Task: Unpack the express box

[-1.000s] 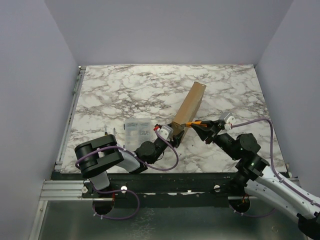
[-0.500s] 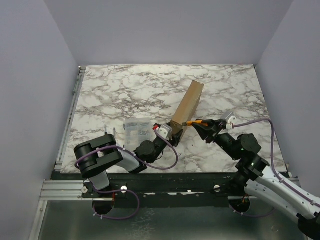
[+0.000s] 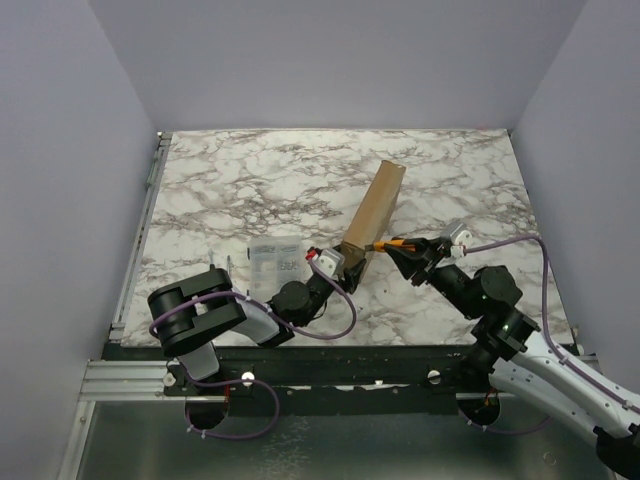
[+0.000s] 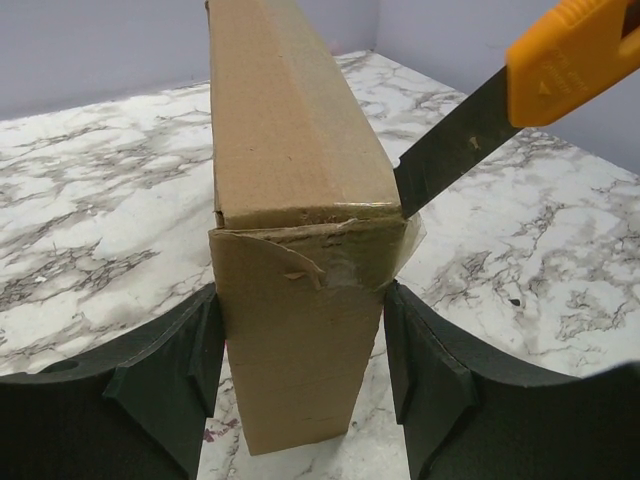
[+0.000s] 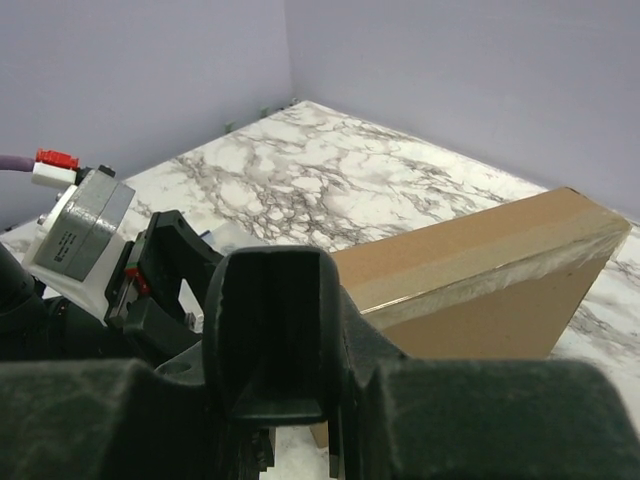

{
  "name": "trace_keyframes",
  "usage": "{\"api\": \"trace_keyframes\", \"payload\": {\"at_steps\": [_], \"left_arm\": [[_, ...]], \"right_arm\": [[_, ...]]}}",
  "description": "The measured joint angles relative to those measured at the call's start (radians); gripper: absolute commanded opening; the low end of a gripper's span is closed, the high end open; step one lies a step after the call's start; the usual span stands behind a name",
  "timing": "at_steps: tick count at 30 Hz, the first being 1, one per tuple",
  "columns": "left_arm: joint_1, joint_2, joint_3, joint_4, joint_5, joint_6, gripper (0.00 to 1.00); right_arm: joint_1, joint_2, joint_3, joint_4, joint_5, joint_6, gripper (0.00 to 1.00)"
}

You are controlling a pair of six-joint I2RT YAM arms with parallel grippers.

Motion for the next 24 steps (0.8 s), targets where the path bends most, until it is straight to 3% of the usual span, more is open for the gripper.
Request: {"api": "trace_keyframes", "payload": {"at_steps": [10, 14, 24], "left_arm": [[0.001, 0.000, -0.013, -0.039, -0.005, 0.000, 0.17], [0.005, 0.000, -0.016, -0.043, -0.019, -0.002, 0.23], [0.003, -0.073, -0.040, -0.138, 0.026, -0.046, 0.68]], "right_arm": [[-0.003, -0.050, 0.017, -0.071, 0.028, -0.037, 0.01], [-0.003, -0.021, 0.028, -0.053, 0.028, -0.020, 0.01], [-0.003, 0.048, 0.297, -0.115, 0.076, 0.081, 0.01]]}}
